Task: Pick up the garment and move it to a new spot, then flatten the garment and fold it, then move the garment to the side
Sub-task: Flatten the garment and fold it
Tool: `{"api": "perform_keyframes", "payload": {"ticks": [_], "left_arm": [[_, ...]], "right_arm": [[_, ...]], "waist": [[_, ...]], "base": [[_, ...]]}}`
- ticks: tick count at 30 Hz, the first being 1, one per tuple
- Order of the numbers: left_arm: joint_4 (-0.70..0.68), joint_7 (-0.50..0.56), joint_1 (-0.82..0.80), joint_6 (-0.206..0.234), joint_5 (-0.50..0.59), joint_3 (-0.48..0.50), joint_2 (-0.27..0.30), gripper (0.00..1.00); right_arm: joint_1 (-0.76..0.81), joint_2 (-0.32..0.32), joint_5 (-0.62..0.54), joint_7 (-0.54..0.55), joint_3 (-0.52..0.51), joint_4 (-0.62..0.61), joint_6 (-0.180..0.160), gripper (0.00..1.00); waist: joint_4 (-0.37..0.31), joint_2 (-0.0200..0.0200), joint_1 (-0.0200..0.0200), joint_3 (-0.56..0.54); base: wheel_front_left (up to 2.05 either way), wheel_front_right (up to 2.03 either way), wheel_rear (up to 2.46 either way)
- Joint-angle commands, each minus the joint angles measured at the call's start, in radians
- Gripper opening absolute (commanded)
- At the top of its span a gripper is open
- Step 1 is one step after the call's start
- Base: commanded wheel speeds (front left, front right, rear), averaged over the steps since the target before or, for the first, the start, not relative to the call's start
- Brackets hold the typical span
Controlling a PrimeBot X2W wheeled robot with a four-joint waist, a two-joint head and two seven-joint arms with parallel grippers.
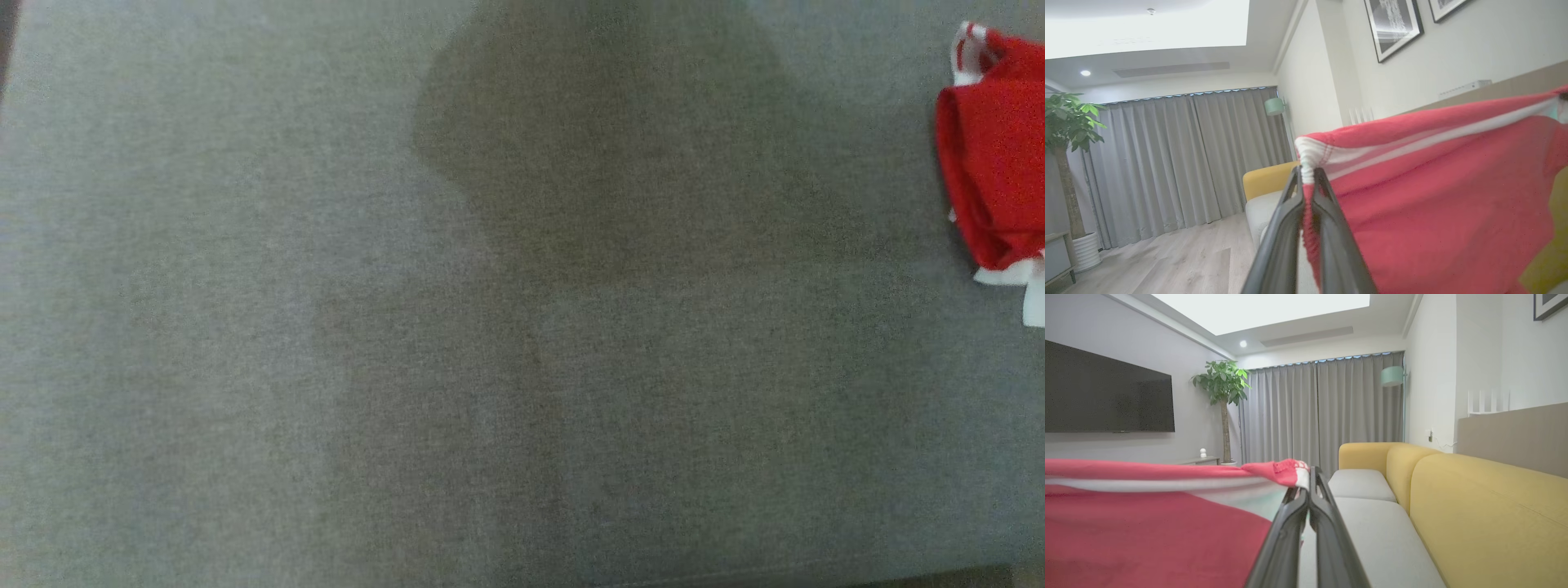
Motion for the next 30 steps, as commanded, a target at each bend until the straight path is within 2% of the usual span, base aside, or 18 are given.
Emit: {"api": "perform_keyframes", "payload": {"ticks": [1, 3, 4, 6, 10, 15, 20, 24, 27, 30], "left_arm": [[0.024, -0.02, -0.075, -0.004, 0.014, 0.053, 0.031, 0.0], [0.065, -0.034, -0.102, -0.011, 0.035, 0.058, 0.011, 0.0], [0.079, -0.038, -0.093, -0.019, 0.038, 0.079, -0.02, 0.0], [0.054, -0.039, -0.044, -0.032, 0.055, 0.101, -0.047, 0.0], [0.031, -0.039, 0.102, -0.051, 0.079, 0.127, -0.09, 0.0], [0.003, -0.039, 0.309, -0.059, 0.098, 0.103, -0.122, 0.0], [-0.056, -0.039, 0.508, -0.06, 0.057, 0.014, -0.093, 0.0], [-0.103, -0.04, 0.635, -0.06, 0.035, -0.067, -0.054, 0.0], [-0.126, -0.04, 0.705, -0.06, 0.023, -0.125, -0.029, 0.0], [-0.13, -0.04, 0.739, -0.06, 0.025, -0.166, -0.012, 0.0]], "right_arm": [[-0.063, 0.023, -0.011, -0.061, -0.002, 0.024, -0.001, 0.0], [-0.094, 0.039, -0.01, -0.129, 0.009, 0.092, -0.001, 0.0], [-0.093, 0.056, 0.018, -0.168, 0.033, 0.145, -0.001, 0.0], [-0.065, 0.061, 0.042, -0.19, 0.068, 0.193, -0.001, 0.0], [0.022, 0.063, 0.105, -0.206, 0.142, 0.254, -0.001, 0.0], [0.163, 0.032, 0.185, -0.179, 0.258, 0.288, -0.001, 0.0], [0.301, -0.03, 0.285, -0.114, 0.367, 0.257, -0.001, 0.0], [0.412, -0.099, 0.38, -0.012, 0.462, 0.2, -0.001, 0.0], [0.478, -0.161, 0.448, 0.049, 0.514, 0.153, -0.001, 0.0], [0.513, -0.196, 0.483, 0.078, 0.541, 0.131, -0.001, 0.0]], "waist": [[-0.015, 0.0001, -0.0006, 0.045], [-0.012, 0.0001, -0.0006, 0.055], [-0.005, 0.0001, -0.0006, 0.063], [0.004, 0.0001, -0.0006, 0.063], [0.02, 0.0001, -0.0006, 0.068], [0.038, 0.0001, -0.0006, 0.034], [0.044, 0.0001, -0.0006, -0.029], [0.054, 0.0001, -0.0006, -0.091], [0.061, 0.0001, -0.0006, -0.135], [0.062, 0.0001, -0.0006, -0.163]], "base": [[0.0, 0.0, 0.0], [0.0, 0.0, 0.0], [0.0, 0.0, 0.0], [0.0, 0.0, 0.0], [0.0, 0.0, 0.0], [0.0, 0.0, 0.0], [0.0, 0.0, 0.0], [0.0, 0.0, 0.0], [0.0, 0.0, 0.0], [0.0, 0.0, 0.0]]}}
